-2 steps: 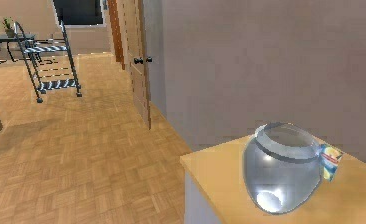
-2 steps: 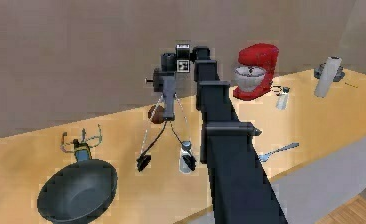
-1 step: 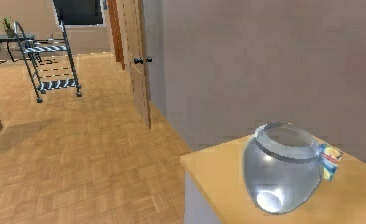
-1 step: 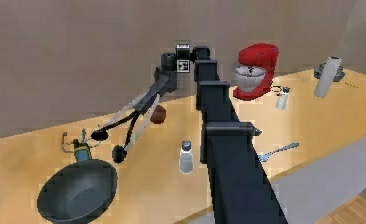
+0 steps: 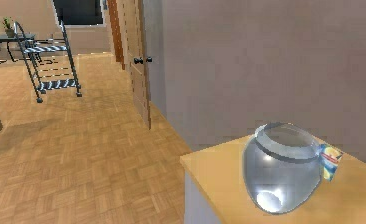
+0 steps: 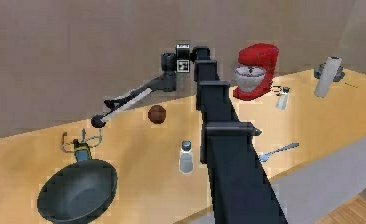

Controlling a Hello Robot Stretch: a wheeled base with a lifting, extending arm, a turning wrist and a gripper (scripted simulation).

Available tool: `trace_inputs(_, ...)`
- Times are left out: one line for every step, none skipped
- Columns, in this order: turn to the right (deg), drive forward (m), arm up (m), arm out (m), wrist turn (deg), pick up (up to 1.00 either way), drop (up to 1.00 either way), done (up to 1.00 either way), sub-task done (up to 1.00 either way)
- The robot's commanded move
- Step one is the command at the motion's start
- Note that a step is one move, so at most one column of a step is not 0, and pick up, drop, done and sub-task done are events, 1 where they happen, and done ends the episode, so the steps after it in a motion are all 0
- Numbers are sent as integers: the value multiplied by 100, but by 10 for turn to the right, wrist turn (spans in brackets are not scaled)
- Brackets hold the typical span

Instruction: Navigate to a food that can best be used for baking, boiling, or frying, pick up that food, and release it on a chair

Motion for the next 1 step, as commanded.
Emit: trace_inputs(0,0,0,0,450,0,0,0,0)
